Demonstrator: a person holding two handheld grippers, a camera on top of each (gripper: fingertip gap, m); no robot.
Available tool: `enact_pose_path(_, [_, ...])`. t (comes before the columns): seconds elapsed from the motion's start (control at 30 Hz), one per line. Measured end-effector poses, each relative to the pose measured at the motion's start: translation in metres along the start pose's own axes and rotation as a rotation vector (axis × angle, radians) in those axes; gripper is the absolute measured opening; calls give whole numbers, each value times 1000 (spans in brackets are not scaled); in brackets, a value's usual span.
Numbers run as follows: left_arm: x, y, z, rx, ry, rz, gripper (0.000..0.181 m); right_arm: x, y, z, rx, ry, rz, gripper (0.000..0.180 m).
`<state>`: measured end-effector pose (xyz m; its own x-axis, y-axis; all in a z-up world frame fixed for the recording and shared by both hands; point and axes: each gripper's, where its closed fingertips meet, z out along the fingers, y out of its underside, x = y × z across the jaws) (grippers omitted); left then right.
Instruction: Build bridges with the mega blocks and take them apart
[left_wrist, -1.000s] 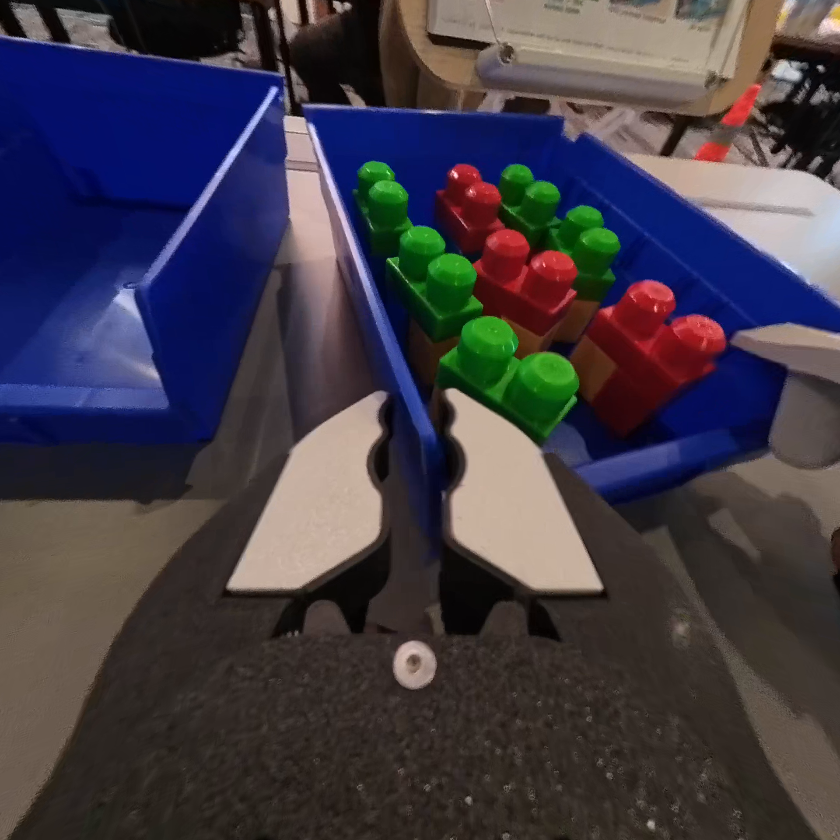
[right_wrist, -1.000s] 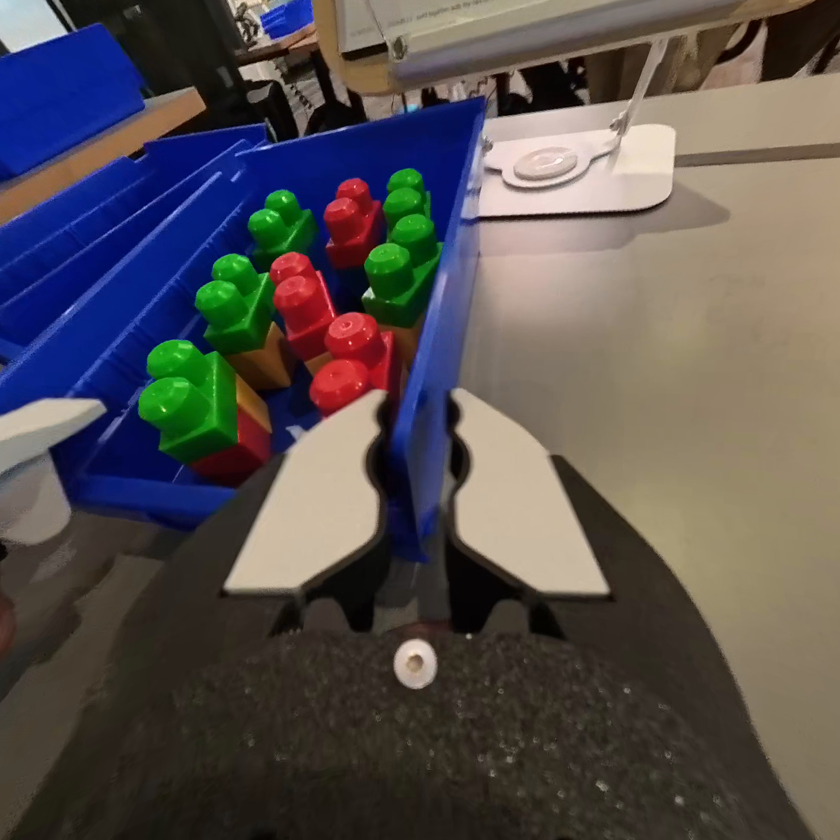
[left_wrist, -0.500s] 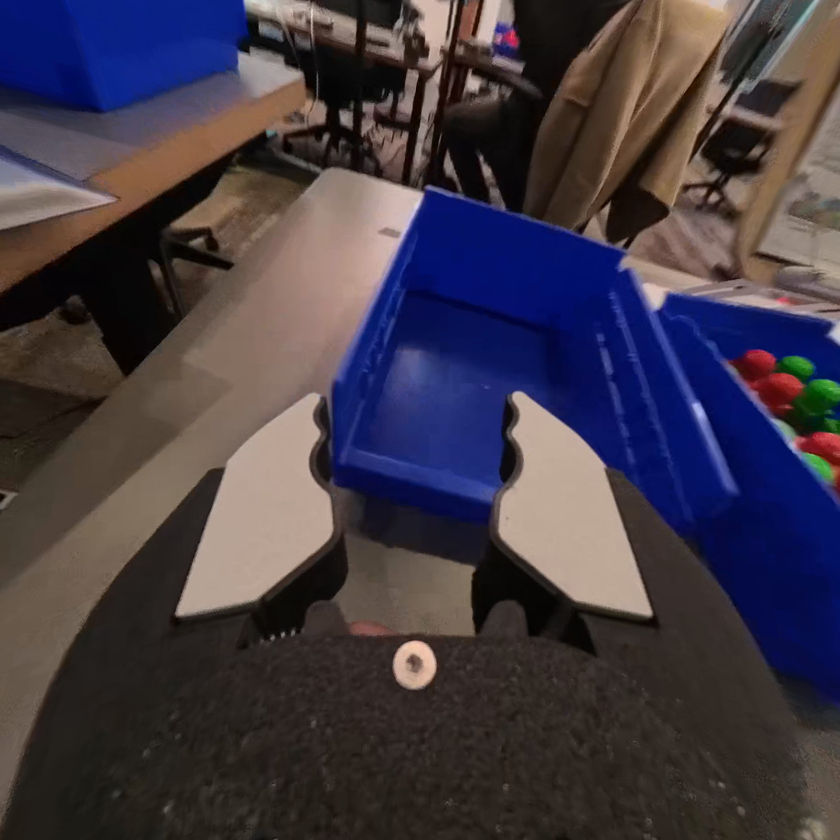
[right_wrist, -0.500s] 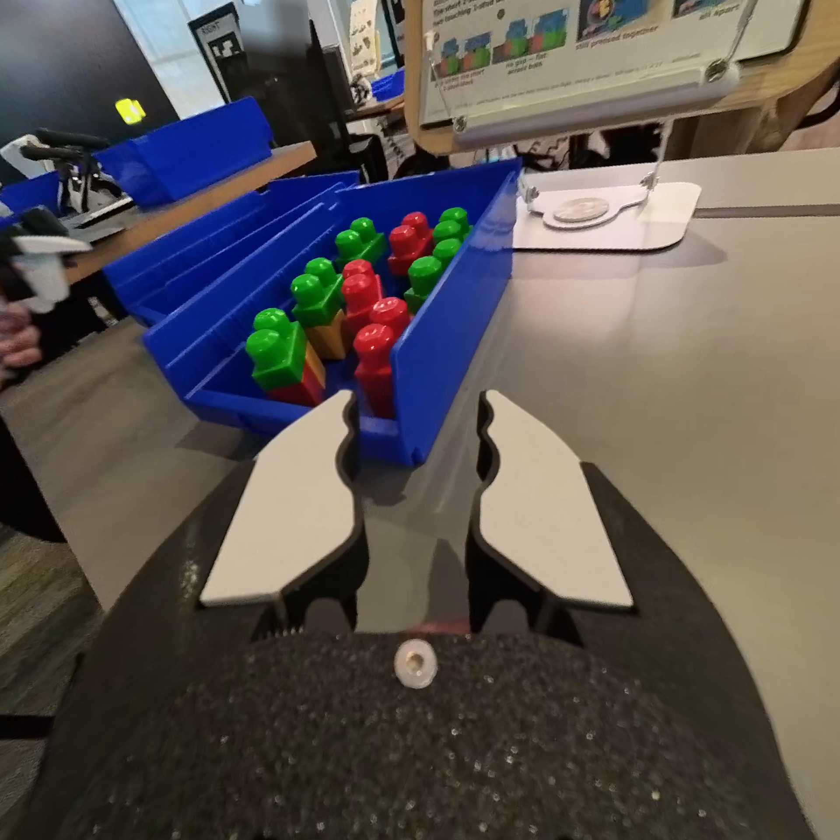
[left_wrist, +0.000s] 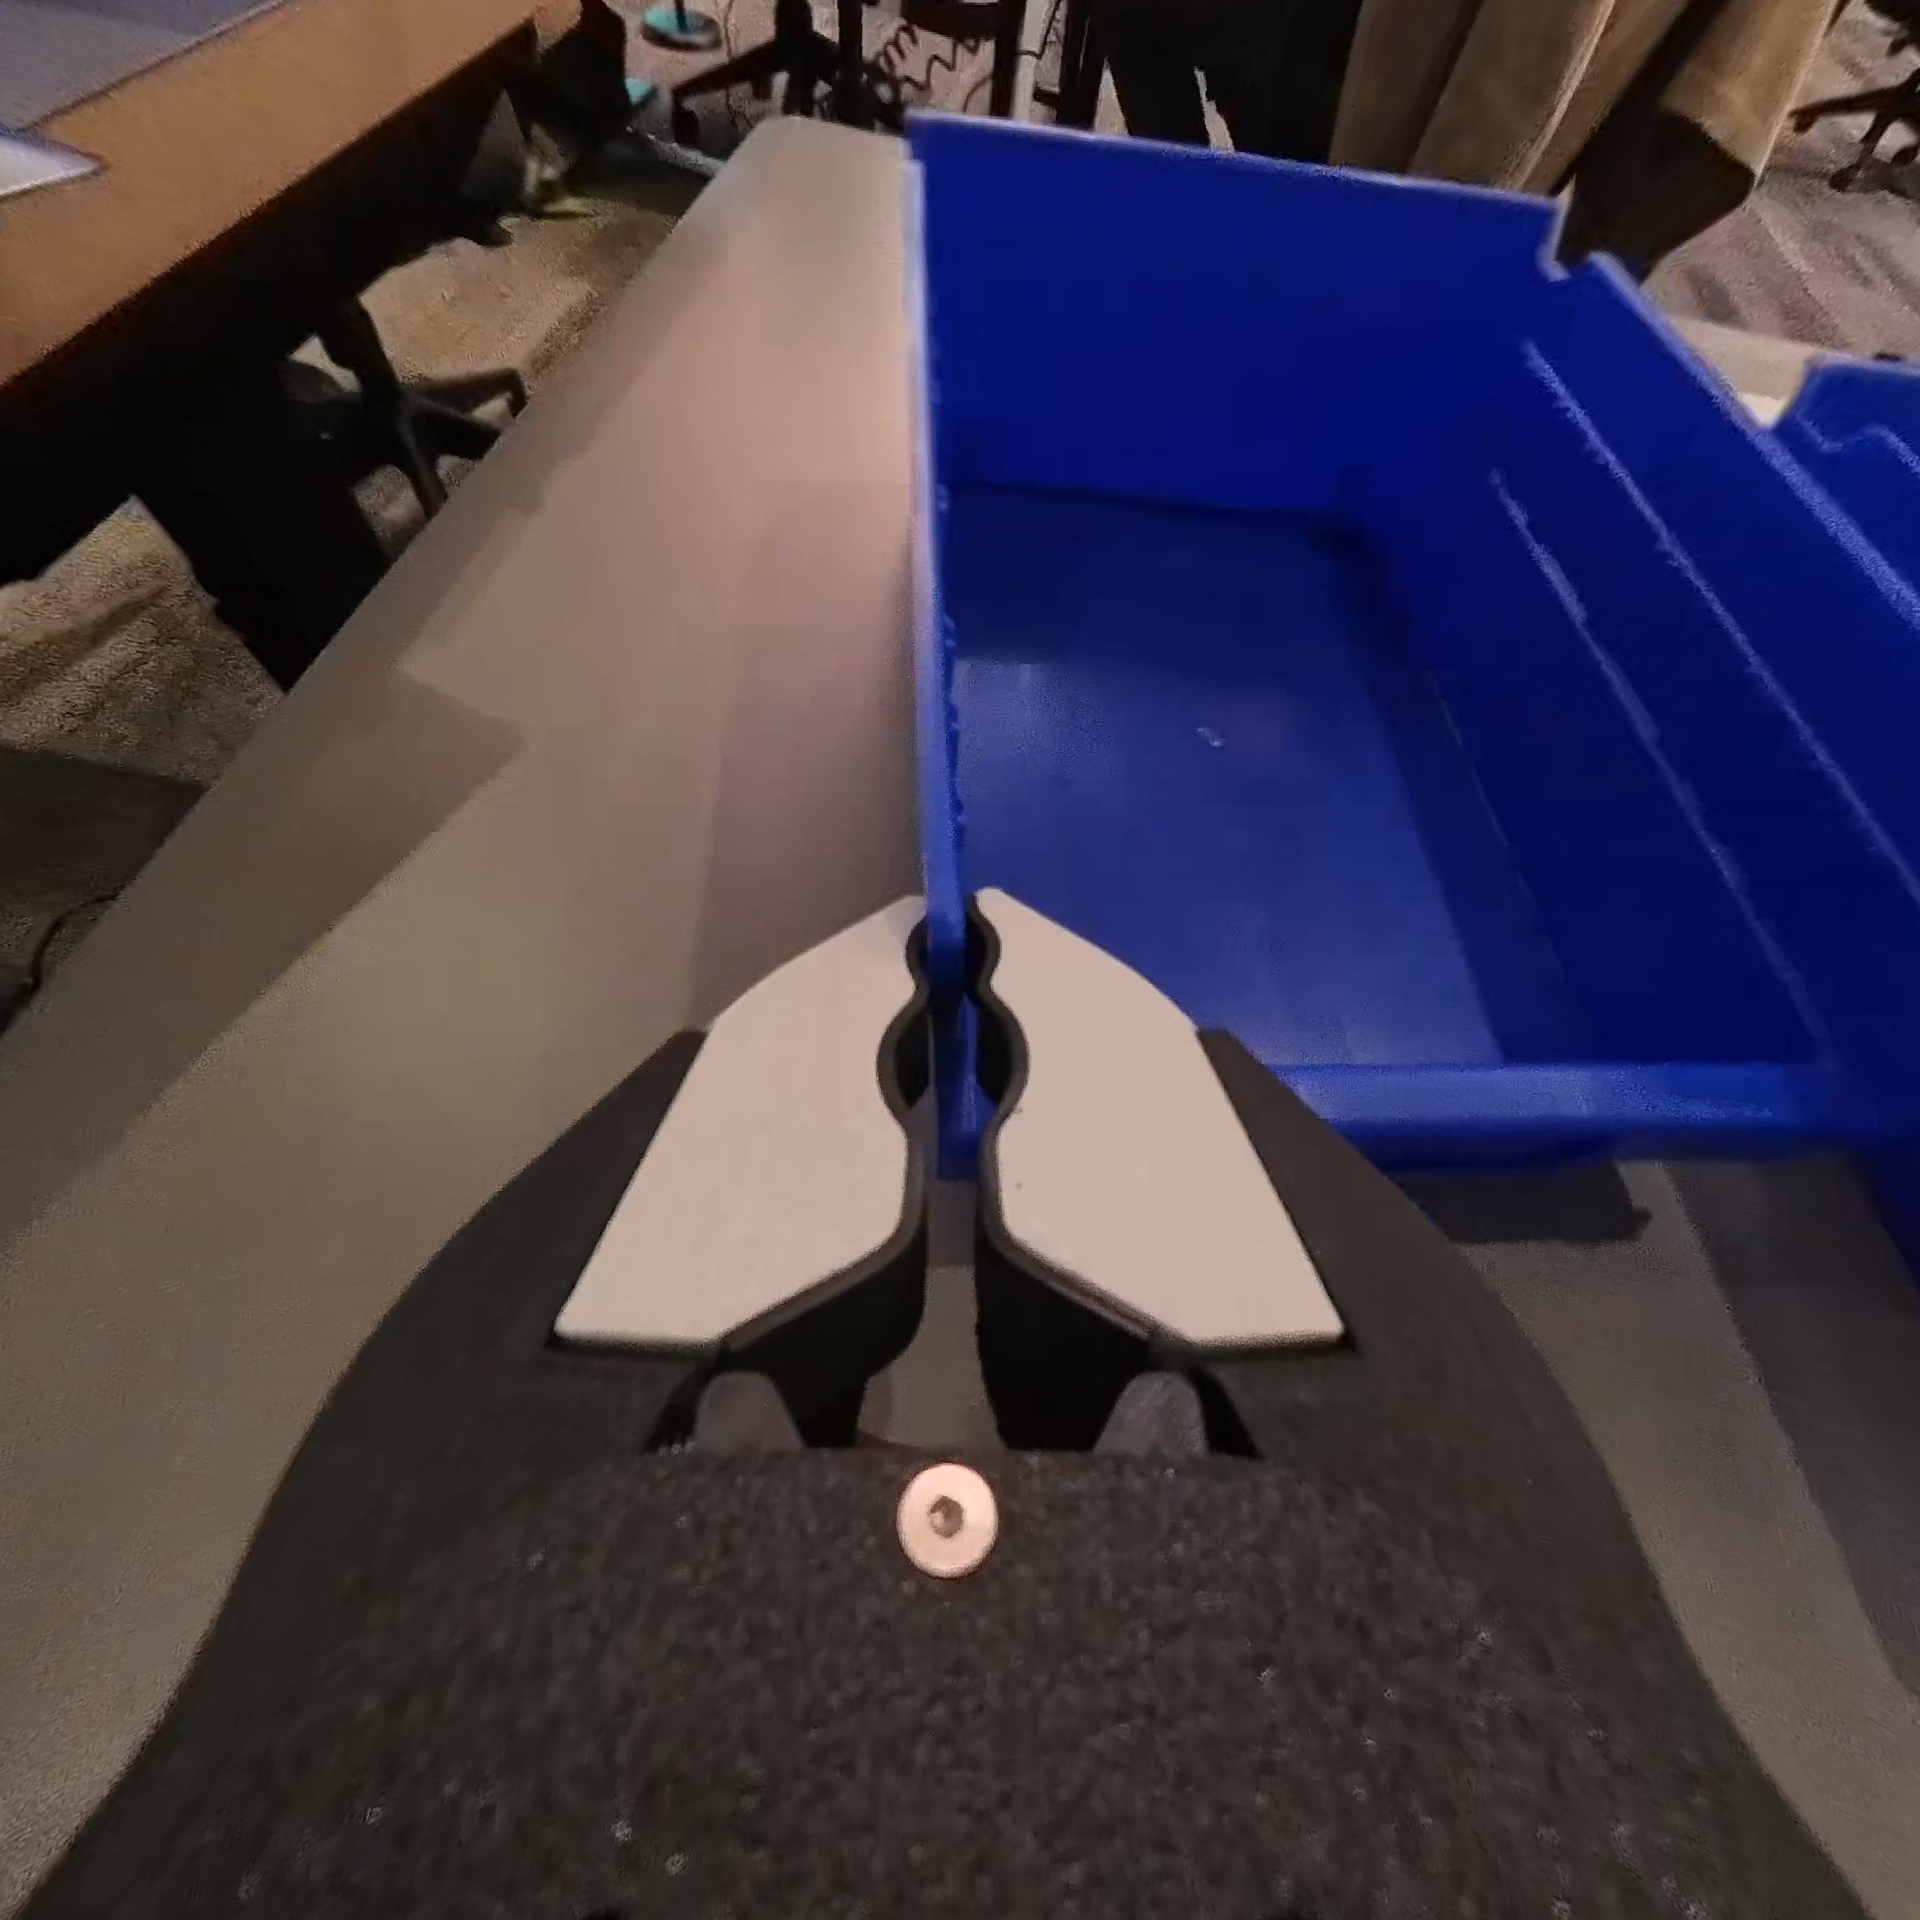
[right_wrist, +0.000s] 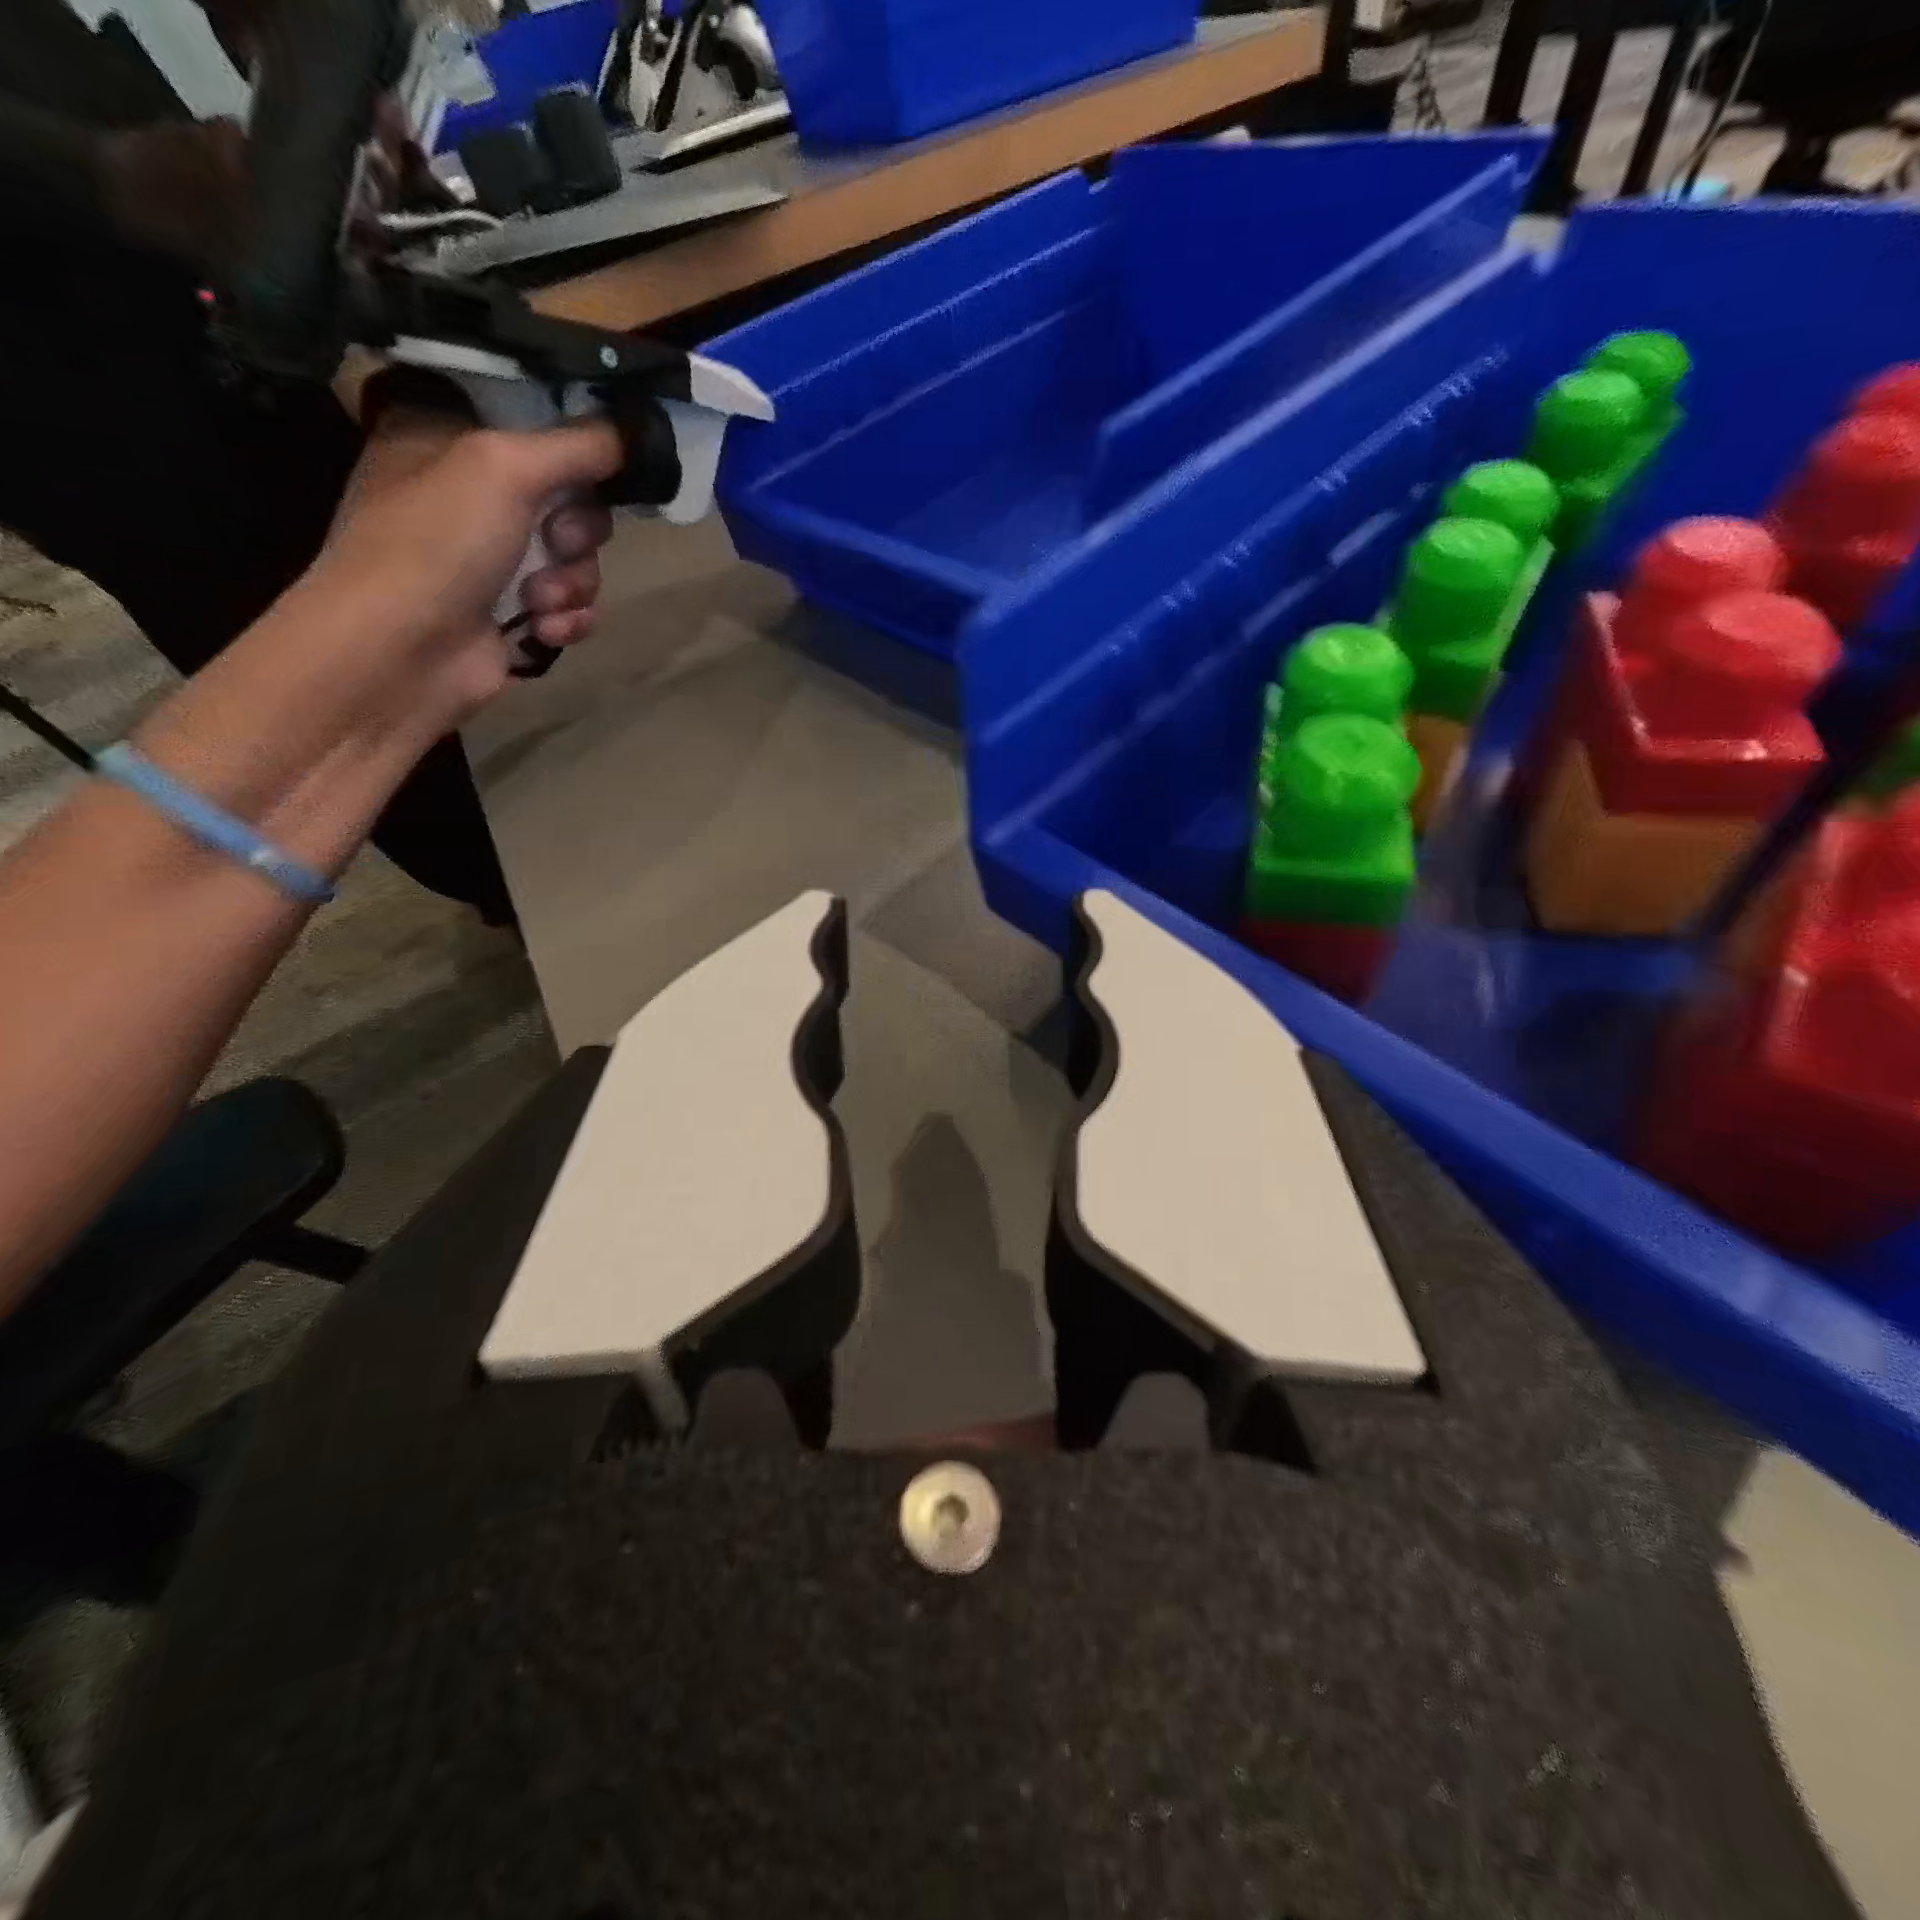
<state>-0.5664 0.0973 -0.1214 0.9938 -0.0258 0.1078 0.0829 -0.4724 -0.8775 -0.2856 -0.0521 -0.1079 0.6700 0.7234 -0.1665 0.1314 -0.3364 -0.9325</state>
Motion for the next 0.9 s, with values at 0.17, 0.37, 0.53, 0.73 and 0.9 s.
enact_pose_path(0.17, [0, 29, -54, 49, -53, -74, 2, -29, -29, 42, 34, 74, -42, 45])
enact_pose_path(0.37, [-15, 65, -127, 79, -123, -126, 2, -47, -28, 79, -15, 186, -56, 36])
enact_pose_path(0.53, [-7, 85, -168, 127, -132, -104, 2, -67, 10, 106, -125, 189, -49, 25])
enact_pose_path(0.73, [12, 54, -211, 341, -285, 10, 3, -63, -28, 85, 27, 203, -16, 5])
enact_pose_path(0.9, [68, -5, -252, 547, -226, 48, 4, -48, -103, 16, 242, 262, -57, 4])
